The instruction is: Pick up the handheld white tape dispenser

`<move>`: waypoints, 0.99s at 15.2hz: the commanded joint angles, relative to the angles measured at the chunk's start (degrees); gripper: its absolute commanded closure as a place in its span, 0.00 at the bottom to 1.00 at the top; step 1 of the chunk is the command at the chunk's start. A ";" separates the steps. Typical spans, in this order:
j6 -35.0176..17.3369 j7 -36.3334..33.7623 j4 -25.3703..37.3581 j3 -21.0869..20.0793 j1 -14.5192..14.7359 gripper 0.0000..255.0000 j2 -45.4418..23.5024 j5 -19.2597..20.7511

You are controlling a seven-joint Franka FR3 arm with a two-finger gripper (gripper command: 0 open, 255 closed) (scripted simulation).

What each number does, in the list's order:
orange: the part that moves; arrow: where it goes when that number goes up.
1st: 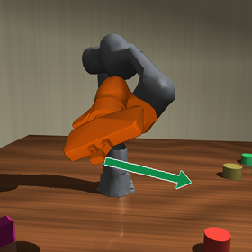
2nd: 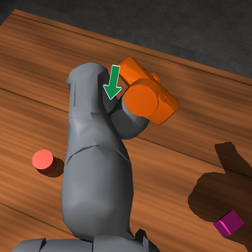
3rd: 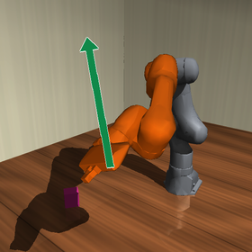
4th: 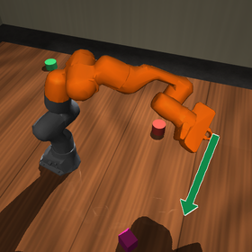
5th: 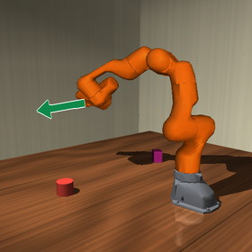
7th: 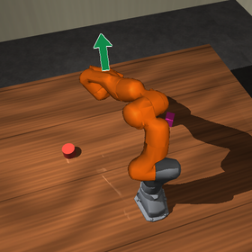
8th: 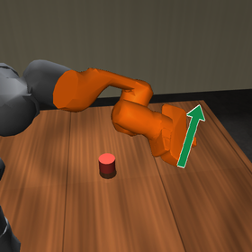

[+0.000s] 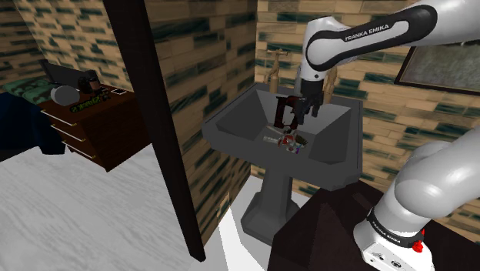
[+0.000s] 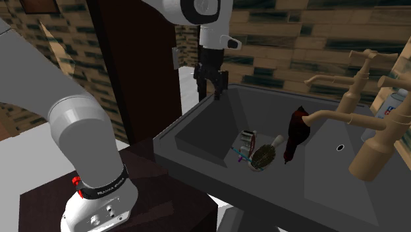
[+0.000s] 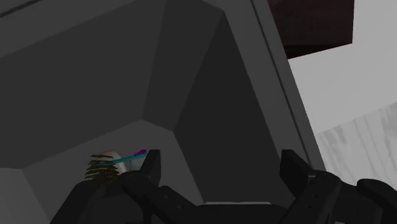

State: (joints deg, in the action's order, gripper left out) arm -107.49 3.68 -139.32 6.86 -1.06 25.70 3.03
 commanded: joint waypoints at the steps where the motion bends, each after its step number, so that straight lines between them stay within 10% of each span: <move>1: -3.07 1.50 1.00 0.79 -0.25 0.00 -4.15 0.91; 15: -19.72 10.45 13.86 4.48 -2.57 0.00 -34.16 4.00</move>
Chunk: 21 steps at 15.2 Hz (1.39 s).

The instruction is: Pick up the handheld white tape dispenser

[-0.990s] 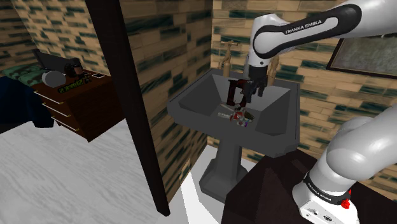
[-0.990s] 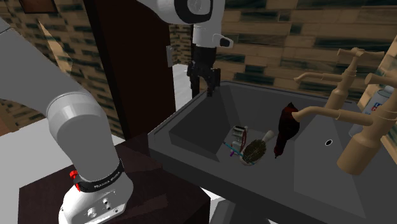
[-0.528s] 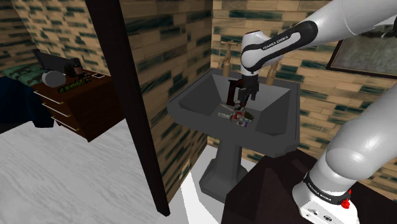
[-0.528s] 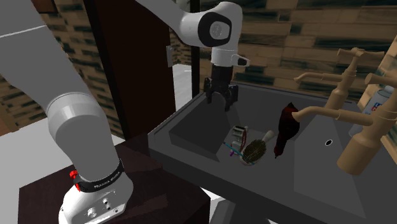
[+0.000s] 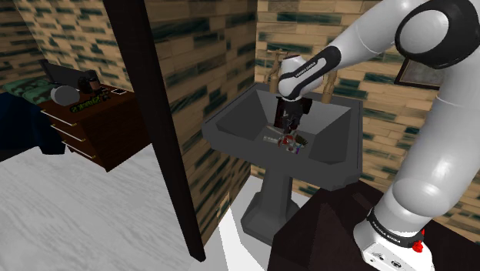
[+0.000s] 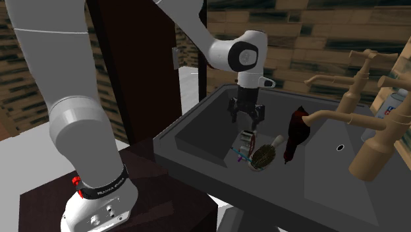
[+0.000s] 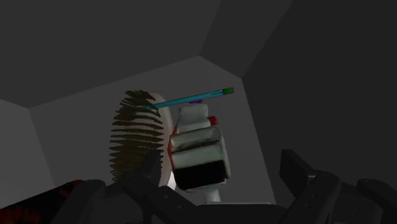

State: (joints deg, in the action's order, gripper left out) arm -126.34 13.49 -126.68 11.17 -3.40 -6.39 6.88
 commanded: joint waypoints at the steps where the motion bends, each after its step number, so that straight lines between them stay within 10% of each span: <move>1: -1.63 1.22 2.68 0.28 -0.48 0.00 -4.29 0.21; 11: -7.33 1.47 2.83 0.14 -0.97 0.00 -10.20 -0.21; 12: -7.31 1.55 2.88 0.17 -1.02 1.00 -10.21 -0.22; 21: -7.33 1.47 2.84 0.14 -0.97 1.00 -10.20 -0.21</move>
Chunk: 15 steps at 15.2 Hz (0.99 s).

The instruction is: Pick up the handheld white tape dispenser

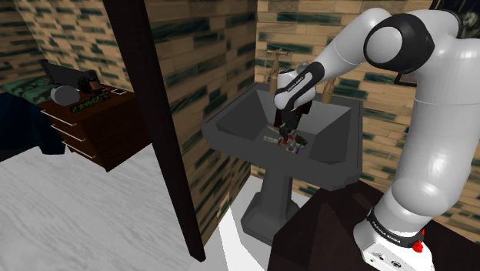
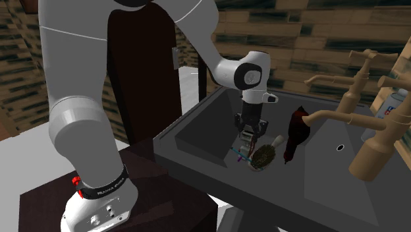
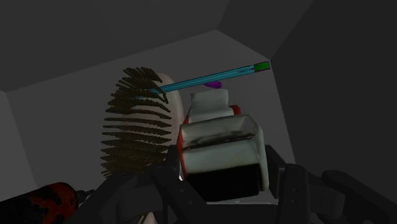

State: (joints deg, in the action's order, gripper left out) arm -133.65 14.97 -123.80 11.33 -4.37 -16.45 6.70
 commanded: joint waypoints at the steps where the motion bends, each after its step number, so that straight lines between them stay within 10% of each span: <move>1: 0.64 0.01 0.05 0.02 0.04 1.00 0.44 0.04; 15: 10.34 0.41 2.71 0.26 0.50 1.00 7.56 0.79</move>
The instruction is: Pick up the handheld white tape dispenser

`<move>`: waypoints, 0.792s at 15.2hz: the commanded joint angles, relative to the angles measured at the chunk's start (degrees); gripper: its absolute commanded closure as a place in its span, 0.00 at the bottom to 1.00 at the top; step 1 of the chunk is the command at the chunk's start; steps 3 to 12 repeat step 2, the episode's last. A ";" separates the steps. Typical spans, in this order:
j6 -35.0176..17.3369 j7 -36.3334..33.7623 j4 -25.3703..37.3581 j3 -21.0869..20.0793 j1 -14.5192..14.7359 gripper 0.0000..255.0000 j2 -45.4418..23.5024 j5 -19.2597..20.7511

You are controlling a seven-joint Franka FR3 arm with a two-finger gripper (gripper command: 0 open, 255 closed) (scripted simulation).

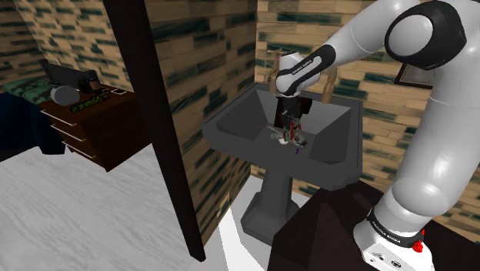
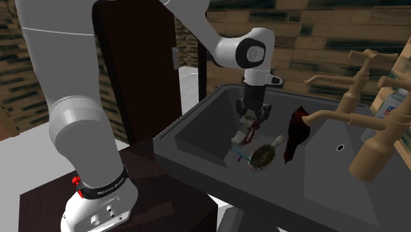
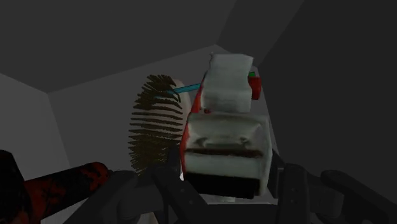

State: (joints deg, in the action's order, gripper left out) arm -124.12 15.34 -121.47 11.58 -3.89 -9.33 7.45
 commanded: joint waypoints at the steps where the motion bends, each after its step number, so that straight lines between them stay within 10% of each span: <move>1: 0.92 0.05 0.41 0.01 0.03 1.00 0.51 0.04; 12: 0.92 0.05 0.42 0.01 0.03 1.00 0.51 0.04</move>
